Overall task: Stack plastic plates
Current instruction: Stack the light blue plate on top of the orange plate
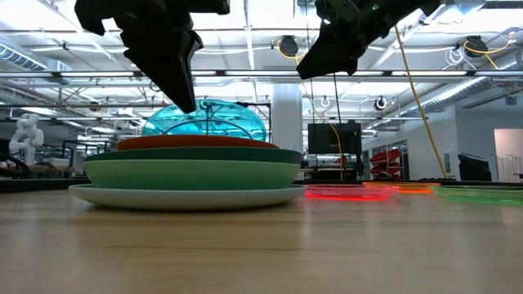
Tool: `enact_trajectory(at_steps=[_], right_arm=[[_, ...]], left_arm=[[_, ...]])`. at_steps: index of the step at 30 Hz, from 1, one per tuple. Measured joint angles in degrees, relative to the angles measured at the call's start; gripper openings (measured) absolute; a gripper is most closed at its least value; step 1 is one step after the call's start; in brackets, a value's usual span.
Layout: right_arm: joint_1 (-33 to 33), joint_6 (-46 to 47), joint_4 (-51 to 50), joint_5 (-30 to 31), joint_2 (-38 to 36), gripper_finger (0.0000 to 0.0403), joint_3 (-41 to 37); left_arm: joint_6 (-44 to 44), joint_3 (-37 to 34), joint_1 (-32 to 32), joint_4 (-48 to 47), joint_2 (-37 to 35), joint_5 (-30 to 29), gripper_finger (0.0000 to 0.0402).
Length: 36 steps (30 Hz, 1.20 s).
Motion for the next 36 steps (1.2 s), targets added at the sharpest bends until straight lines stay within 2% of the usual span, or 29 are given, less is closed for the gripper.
enact_trajectory(at_steps=[13, 16, 20, 24, 33, 36], right_arm=[[0.0, 0.2, 0.0, 0.01, 0.0, 0.013, 0.0], [0.0, 0.22, 0.0, 0.06, 0.0, 0.013, 0.0], [0.0, 0.22, -0.01, 0.07, 0.0, 0.013, 0.0], [0.0, 0.22, -0.01, 0.09, 0.0, 0.013, 0.0], [0.0, 1.05, -0.01, 0.17, 0.0, 0.013, 0.0], [0.0, 1.06, -0.02, 0.2, 0.0, 0.013, 0.0]], left_arm=[[-4.72, 0.0, 0.96, -1.08, 0.0, -1.5, 0.0029], [-5.34, 0.0, 0.99, -1.62, 0.0, -1.27, 0.0048], [-6.42, 0.0, 0.92, -3.91, 0.0, -1.19, 0.0094], [-4.23, 0.0, 0.88, -3.91, 0.0, -1.57, 0.0131], [-3.38, 0.0, 0.89, -3.82, 0.0, -1.98, 0.0148], [-7.68, 0.0, 0.84, -3.73, 0.0, -5.63, 0.0155]])
